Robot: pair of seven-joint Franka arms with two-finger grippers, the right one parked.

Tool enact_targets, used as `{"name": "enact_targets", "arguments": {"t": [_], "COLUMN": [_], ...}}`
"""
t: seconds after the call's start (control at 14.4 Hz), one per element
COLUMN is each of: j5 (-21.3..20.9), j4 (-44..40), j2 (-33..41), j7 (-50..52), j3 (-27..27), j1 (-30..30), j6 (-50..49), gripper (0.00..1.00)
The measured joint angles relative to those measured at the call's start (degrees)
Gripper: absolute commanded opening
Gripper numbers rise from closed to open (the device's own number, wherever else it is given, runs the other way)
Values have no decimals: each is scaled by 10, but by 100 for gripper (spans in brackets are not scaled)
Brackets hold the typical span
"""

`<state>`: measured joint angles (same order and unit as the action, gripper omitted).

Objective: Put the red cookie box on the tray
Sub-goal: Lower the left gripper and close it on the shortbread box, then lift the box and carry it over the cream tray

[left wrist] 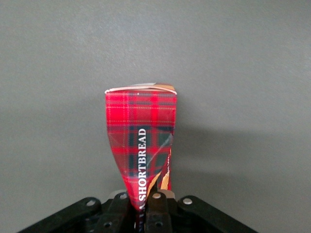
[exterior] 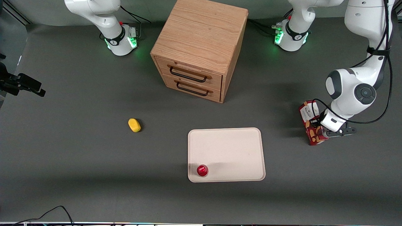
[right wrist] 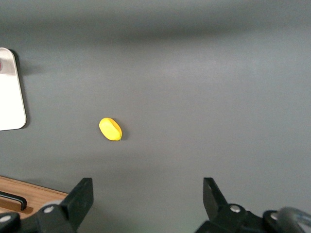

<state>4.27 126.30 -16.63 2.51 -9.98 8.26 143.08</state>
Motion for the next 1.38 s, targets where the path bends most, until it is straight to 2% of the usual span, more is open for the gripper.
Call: {"name": "enact_targets", "arguments": {"t": [0.21, 0.48, 0.69, 0.97, 1.11, 1.38], "j5": [3, 2, 2, 3, 3, -2], "j4": [-74, -260, -351, -369, -370, -372], "j2": [60, 126, 135, 117, 94, 9], "j7": [16, 36, 52, 112, 190, 395], "j3": [5, 7, 5, 20, 64, 170], "j1": [6, 9, 8, 9, 10, 21], "j6": [-192, -498, -607, -609, -565, -409], "gripper": [0, 0, 0, 0, 0, 0]}}
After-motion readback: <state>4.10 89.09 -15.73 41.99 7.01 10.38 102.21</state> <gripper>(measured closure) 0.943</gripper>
